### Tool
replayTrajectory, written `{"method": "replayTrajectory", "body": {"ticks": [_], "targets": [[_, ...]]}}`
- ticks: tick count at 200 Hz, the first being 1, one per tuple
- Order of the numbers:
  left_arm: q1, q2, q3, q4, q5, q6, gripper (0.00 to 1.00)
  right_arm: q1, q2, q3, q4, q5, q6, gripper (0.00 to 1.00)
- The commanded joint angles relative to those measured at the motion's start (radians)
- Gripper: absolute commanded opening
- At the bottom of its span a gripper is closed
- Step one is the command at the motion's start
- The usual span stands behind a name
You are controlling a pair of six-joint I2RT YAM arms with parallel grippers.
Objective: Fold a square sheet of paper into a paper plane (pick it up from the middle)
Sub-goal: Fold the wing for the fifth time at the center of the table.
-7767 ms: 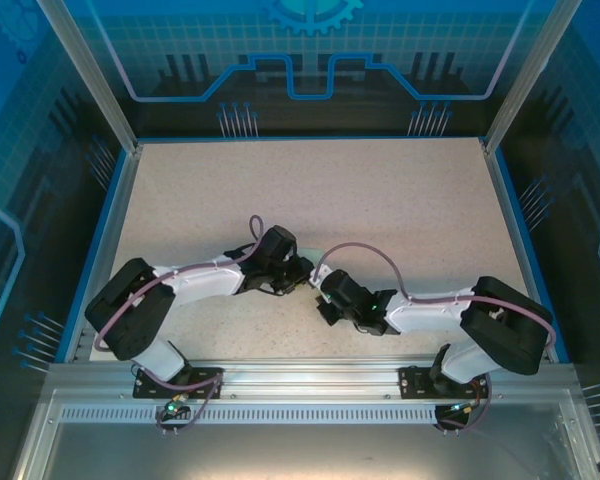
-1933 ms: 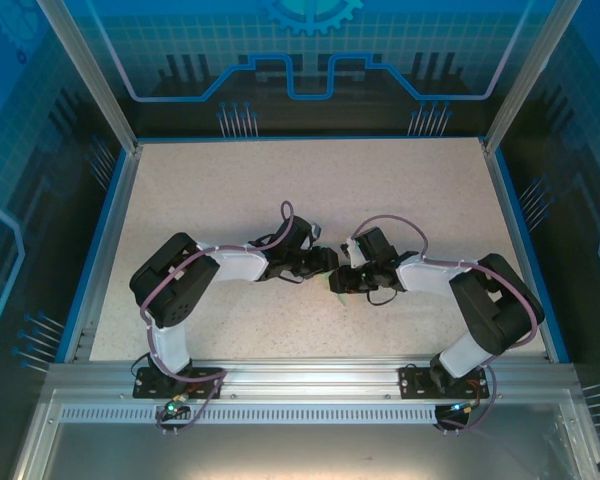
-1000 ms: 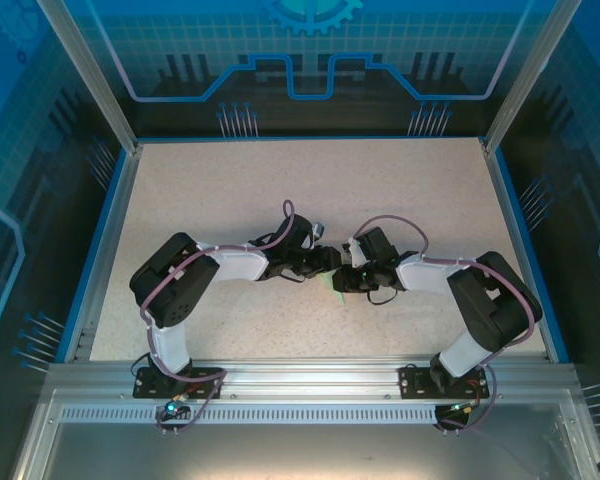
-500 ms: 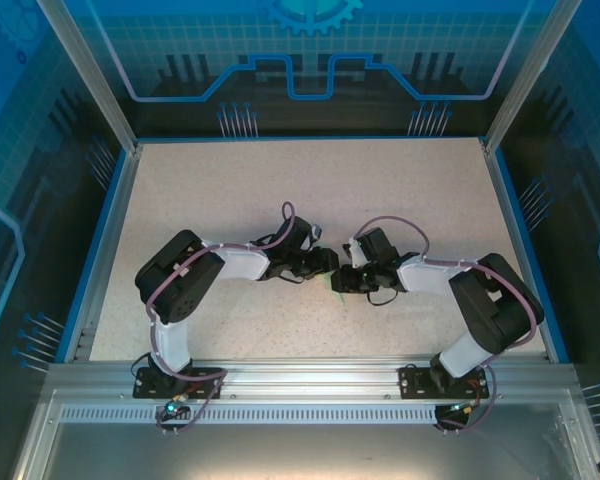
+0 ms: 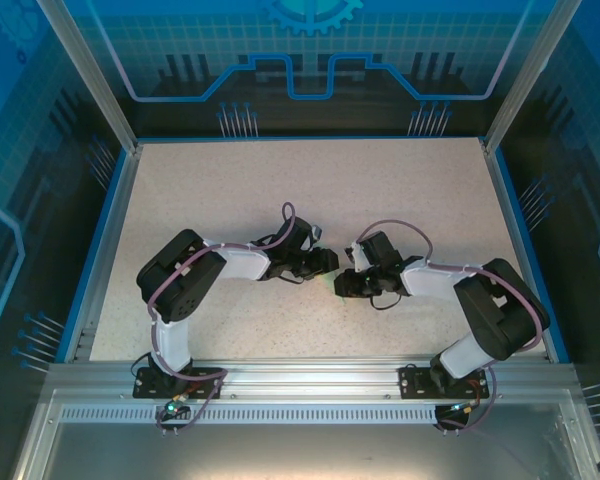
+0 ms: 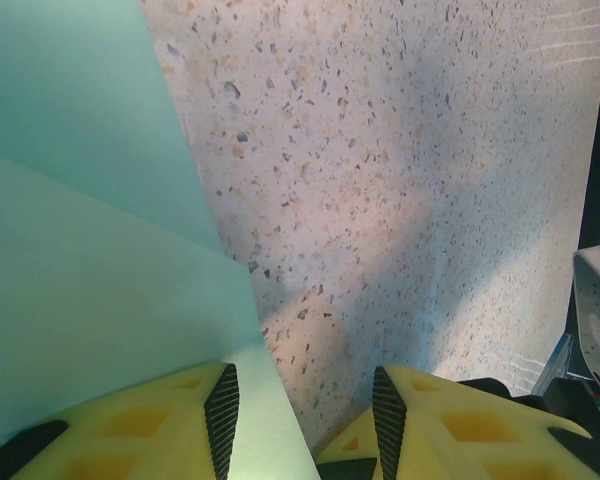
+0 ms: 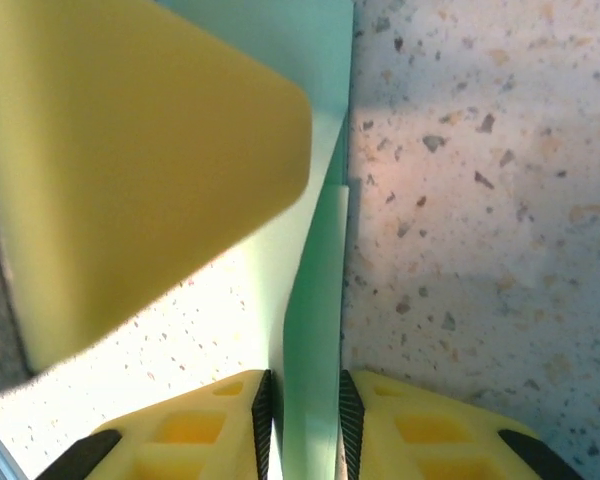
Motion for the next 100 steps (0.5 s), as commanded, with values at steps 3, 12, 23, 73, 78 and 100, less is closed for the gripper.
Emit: {"method": "replayTrajectory", "body": {"ticks": [3, 12, 23, 73, 78, 100], "targets": [[0.008, 0.036, 0.01, -0.015, -0.01, 0.018, 0.45, 0.004, -0.023, -0.029, -0.089, 0.017, -0.01, 0.24], [0.009, 0.037, 0.01, -0.015, -0.009, 0.018, 0.45, 0.004, -0.025, -0.034, -0.089, 0.015, -0.01, 0.24], [0.009, 0.036, 0.009, -0.016, -0.01, 0.018, 0.44, 0.006, -0.023, -0.034, -0.1, 0.013, -0.01, 0.24], [0.009, 0.044, 0.013, -0.022, -0.005, 0.017, 0.44, 0.014, -0.003, -0.032, -0.148, 0.057, -0.002, 0.19], [0.009, 0.044, 0.015, -0.023, -0.002, 0.018, 0.44, 0.018, -0.004, -0.03, -0.153, 0.06, -0.002, 0.19], [0.009, 0.047, 0.015, -0.025, 0.001, 0.018, 0.44, 0.024, -0.022, -0.029, -0.172, 0.066, 0.005, 0.23]]}}
